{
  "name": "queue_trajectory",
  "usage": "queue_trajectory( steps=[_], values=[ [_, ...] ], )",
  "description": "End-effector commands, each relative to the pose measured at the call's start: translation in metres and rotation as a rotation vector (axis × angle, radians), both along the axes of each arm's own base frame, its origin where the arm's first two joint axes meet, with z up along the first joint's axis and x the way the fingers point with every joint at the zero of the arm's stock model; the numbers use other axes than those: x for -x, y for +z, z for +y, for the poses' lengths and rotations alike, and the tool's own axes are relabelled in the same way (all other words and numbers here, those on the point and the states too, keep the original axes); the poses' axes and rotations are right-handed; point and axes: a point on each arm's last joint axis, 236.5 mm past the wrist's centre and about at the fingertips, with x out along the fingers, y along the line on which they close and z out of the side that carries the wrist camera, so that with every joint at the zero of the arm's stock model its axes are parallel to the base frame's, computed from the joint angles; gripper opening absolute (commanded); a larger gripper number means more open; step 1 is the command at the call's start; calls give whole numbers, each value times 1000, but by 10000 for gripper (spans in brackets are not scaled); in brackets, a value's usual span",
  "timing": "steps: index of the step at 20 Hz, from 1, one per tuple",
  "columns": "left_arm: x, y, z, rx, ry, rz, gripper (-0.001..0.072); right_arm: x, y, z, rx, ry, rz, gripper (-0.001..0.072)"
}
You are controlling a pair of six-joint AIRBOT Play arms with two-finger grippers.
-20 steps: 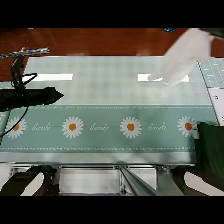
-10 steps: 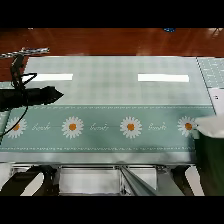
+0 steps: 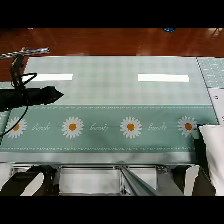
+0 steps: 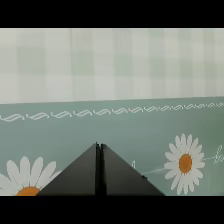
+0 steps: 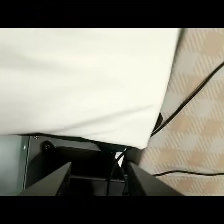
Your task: Fold the shirts.
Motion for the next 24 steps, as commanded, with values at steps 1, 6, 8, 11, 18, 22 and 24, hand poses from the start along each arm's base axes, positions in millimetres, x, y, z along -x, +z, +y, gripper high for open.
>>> queue_trajectory(
  steps=[1,6,8,11,18,22,24],
  values=[
    [-17,10,7,-6,47,-69,27,-2,-11,-12,-60,17,44,417],
    [-71,132,41,-63,142,-442,51,-212,93,-59,-27,265,-693,364],
    [-88,187,41,-61,149,-554,51,-322,155,-26,-38,529,-975,338],
    [-110,219,-4,-54,5,-586,25,-441,168,104,-84,1032,-1071,138],
    [-103,-2,-24,-348,-186,102,24,-458,-24,246,-36,1633,-315,20],
    [-85,-32,-20,-356,-210,222,25,-435,-64,234,-114,1524,-154,21],
    [-83,-33,-20,-357,-215,234,26,-433,-65,236,-124,1519,-153,21]
  ],
)
